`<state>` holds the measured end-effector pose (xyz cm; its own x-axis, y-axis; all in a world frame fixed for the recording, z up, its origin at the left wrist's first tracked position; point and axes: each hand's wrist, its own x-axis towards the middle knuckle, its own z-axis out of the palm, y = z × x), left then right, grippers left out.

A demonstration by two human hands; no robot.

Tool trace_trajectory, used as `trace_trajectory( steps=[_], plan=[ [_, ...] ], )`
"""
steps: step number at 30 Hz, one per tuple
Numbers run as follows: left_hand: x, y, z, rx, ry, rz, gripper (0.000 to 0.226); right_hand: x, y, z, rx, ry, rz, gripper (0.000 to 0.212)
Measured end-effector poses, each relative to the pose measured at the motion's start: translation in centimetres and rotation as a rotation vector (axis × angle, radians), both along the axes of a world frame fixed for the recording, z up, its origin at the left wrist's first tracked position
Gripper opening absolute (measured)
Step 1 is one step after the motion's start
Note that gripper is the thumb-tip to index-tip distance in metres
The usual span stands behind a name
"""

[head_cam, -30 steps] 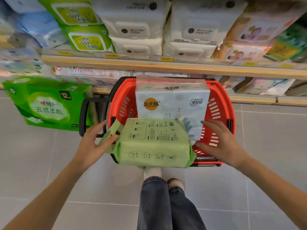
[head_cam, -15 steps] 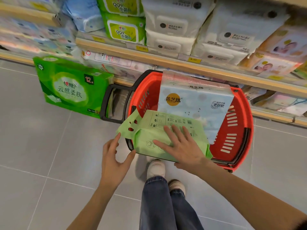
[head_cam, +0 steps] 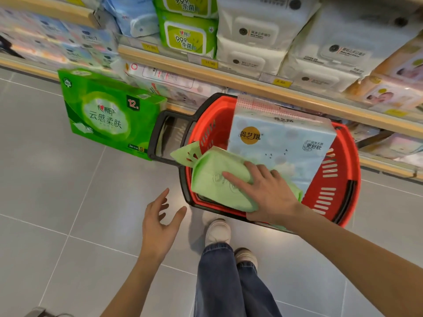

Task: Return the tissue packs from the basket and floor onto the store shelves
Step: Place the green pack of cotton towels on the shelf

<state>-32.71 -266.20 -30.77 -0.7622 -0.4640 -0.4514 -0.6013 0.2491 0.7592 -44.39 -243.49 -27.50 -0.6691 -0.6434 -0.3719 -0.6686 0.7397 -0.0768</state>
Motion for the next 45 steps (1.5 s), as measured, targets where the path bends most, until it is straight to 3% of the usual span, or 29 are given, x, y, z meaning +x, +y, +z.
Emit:
trace_trajectory(
  steps=[7, 10, 14, 17, 21, 27, 33, 38, 45],
  plan=[
    [-3.0, 2.0, 1.7, 0.137, 0.067, -0.151, 0.064, -4.1, 2.2, 4.9, -0.321, -0.246, -0.424, 0.1],
    [-5.0, 3.1, 2.4, 0.24, 0.11, -0.243, 0.077, -5.2, 3.9, 6.2, -0.608, -0.387, -0.712, 0.1],
    [-7.9, 5.2, 4.7, 0.484, 0.142, -0.281, 0.085, -4.9, 5.9, 7.5, -1.075, -0.734, -1.051, 0.095],
    [-9.5, 6.5, 6.0, 0.557, 0.185, -0.312, 0.098, -3.9, 7.3, 7.0, -1.257, -0.879, -1.142, 0.092],
    [-11.0, 7.8, 7.3, 0.514, 0.173, -0.517, 0.107, -2.0, 8.4, 5.7, -1.325, -0.977, -1.157, 0.088],
    [-12.9, 8.7, 10.0, 0.446, 0.156, -0.676, 0.107, -0.9, 9.7, 8.1, -1.38, -0.923, -1.167, 0.077],
    [-16.4, 10.3, 17.4, 0.357, 0.256, -0.776, 0.11, -2.6, 11.8, 15.2, -1.413, -0.789, -1.118, 0.085],
    [-19.7, 12.1, 27.5, 0.31, 0.366, -0.833, 0.112, -4.8, 13.2, 25.0, -1.462, -0.609, -1.03, 0.091],
    [-23.1, 14.9, 46.1, 0.208, 0.699, -0.933, 0.109, -6.9, 15.9, 42.9, -1.563, -0.306, -0.835, 0.088]
  ],
)
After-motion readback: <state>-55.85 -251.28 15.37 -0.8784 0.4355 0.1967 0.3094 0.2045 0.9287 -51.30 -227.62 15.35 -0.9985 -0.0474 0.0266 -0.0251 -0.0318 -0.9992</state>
